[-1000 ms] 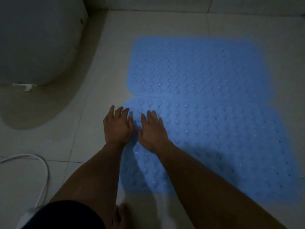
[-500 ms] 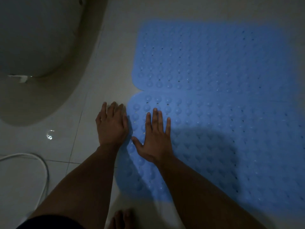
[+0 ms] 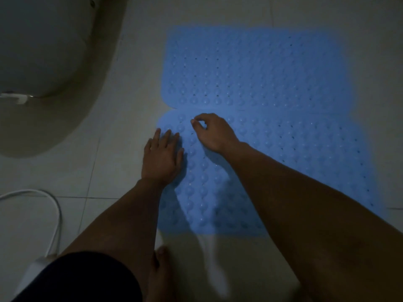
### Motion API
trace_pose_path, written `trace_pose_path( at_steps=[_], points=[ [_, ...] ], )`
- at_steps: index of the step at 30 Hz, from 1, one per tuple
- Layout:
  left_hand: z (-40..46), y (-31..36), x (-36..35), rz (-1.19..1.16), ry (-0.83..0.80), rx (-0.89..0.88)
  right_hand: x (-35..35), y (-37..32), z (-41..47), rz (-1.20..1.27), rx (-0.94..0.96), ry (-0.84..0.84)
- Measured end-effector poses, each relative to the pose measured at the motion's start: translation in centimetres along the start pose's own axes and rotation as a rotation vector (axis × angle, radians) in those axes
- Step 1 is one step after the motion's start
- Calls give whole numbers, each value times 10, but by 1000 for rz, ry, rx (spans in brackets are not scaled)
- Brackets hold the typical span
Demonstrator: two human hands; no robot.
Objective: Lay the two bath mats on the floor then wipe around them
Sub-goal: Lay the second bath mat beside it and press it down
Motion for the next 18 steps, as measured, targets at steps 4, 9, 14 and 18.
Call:
trace_pose_path(
  at_steps=[4, 9, 14, 18],
  points=[
    [-8, 15, -41, 49, -109, -37, 6, 16, 10, -37, 85, 92],
    [-12, 17, -48, 95, -5, -19, 3, 27, 29, -65, 173, 152],
    [-10, 17, -49, 75, -8, -17, 3, 32, 35, -66, 240, 242],
    [-9, 13, -50, 83, -32, -18, 4, 31, 31, -53, 241, 240]
  ],
)
Point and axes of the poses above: each hand's wrist, its own z-axis towards the middle knuckle, its own x-axis out of the back of the hand, y = z × x, the point moved 6 cm from there along z, towards the middle knuckle
